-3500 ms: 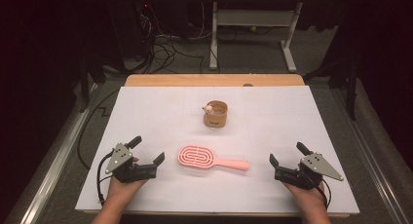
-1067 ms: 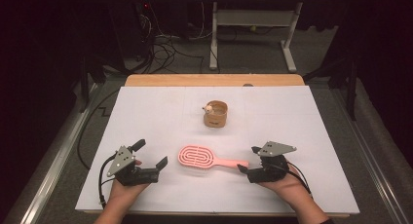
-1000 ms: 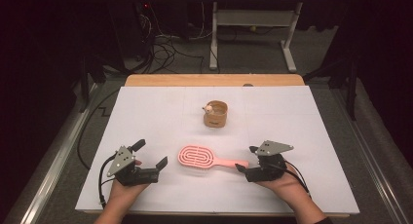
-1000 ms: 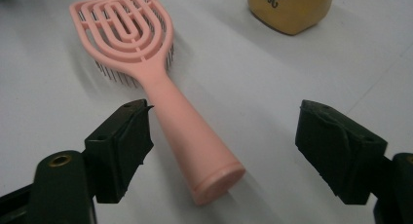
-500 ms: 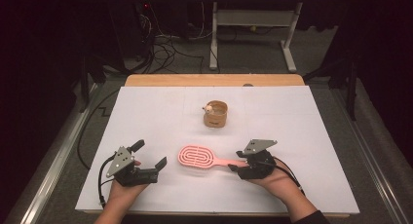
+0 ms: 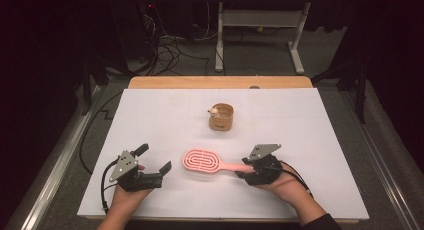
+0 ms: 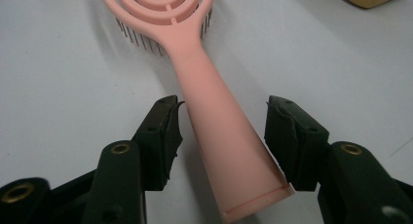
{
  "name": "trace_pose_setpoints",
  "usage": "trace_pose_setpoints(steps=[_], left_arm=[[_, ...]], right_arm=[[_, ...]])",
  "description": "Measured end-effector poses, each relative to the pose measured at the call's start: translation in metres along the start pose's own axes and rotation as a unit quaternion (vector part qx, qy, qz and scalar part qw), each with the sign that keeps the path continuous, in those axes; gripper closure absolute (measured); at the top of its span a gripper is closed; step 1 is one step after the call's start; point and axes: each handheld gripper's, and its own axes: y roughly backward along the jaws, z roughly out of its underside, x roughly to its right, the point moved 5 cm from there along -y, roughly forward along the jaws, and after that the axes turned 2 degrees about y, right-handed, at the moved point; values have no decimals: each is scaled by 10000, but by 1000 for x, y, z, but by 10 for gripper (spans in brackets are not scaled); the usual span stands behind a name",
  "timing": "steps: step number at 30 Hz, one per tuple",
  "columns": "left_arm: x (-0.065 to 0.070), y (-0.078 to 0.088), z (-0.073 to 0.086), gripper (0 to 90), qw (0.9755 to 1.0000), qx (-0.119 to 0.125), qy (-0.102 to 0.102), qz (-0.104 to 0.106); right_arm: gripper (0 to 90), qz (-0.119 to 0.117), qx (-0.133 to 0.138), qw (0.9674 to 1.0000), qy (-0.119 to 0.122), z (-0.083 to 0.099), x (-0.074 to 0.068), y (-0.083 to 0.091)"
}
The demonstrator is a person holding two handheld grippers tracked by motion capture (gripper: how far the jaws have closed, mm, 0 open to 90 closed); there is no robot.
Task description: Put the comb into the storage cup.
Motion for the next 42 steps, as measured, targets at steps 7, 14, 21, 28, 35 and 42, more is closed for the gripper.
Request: trace_pose_setpoints(steps=[7,14,21,28,35,42], left_arm=[[0,0,0,0,10000,15,31,-11],[-1,0,1,0,10000,0,29,-17],[-1,-1,1,0,10000,11,60,-18],[-2,-1,2,0,10000,-15,53,-24],[-1,-1,3,0,10000,-28,55,-27],[-1,-1,3,0,9999,-18,98,-40]], right_arm=[[489,-104,-32,9999,90,1,3,1],[503,-140,-49,9998,130,1,4,3],[532,-326,-146,9990,283,2,7,1],[563,-496,-92,9973,539,2,12,3],[580,-568,-92,9964,626,4,12,4],[621,-644,-127,9950,747,6,11,3]])
